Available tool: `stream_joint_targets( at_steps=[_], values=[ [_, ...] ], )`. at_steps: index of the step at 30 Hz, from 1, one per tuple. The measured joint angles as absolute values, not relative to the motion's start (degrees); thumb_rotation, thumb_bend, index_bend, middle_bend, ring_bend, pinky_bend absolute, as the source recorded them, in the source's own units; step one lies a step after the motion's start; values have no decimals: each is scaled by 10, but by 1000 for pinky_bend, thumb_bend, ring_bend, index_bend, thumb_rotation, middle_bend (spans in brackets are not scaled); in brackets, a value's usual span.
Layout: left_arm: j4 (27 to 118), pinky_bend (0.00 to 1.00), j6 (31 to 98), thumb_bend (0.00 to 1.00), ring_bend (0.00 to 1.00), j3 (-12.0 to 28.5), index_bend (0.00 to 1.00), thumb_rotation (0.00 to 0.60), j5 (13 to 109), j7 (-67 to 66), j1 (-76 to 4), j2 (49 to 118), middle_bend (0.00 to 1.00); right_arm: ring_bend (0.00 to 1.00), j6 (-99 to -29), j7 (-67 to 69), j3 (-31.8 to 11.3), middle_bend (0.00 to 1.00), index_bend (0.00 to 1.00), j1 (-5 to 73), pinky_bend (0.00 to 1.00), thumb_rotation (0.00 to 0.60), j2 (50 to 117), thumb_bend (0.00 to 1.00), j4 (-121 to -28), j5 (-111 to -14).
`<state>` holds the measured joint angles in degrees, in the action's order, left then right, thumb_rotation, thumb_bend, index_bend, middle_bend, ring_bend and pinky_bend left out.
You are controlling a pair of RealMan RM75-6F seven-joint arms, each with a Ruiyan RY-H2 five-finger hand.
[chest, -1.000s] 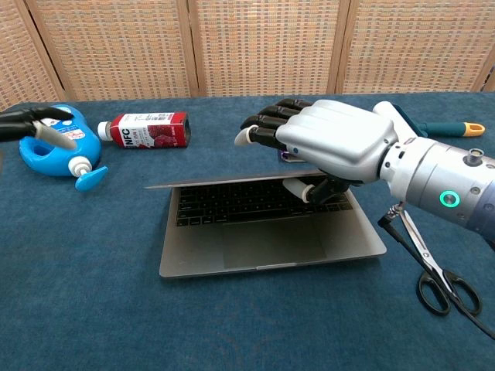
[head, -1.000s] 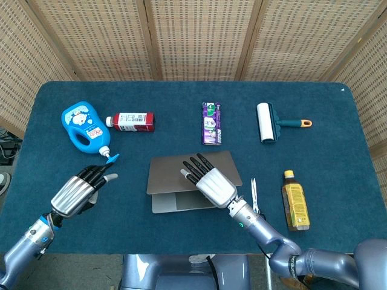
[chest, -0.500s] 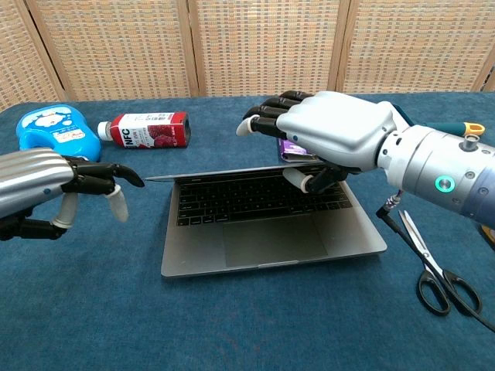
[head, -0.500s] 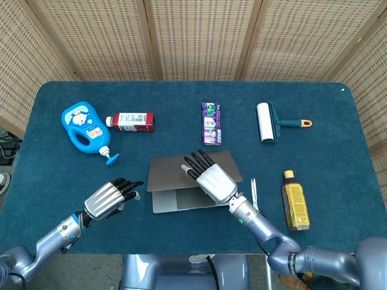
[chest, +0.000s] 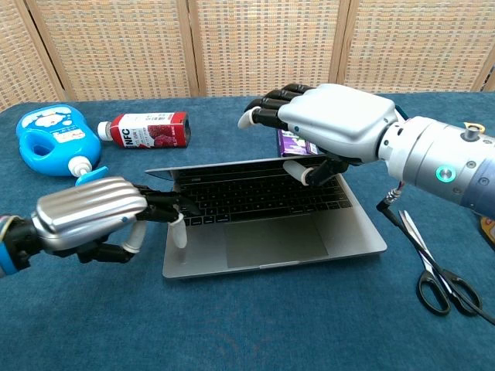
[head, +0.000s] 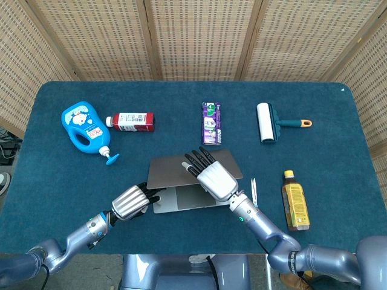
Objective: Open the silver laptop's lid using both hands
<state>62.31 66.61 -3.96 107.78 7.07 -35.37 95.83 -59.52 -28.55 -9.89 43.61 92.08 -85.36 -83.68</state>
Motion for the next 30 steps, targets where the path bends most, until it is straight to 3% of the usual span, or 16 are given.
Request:
stream_joint_targets(
  at_steps=[18,30],
  values=[
    [577,336,624,1000,305,-56,402,600,1039,55,-376,1021,196,30,-595,-287,-120,146,159,452,0,600,911,688,-852,-815],
    [562,331,625,1000,305,-69,395,600,1034,44,-383,1035,196,31,-561,-322,-191,151,189,508,0,600,925,687,-816,-728]
  ],
)
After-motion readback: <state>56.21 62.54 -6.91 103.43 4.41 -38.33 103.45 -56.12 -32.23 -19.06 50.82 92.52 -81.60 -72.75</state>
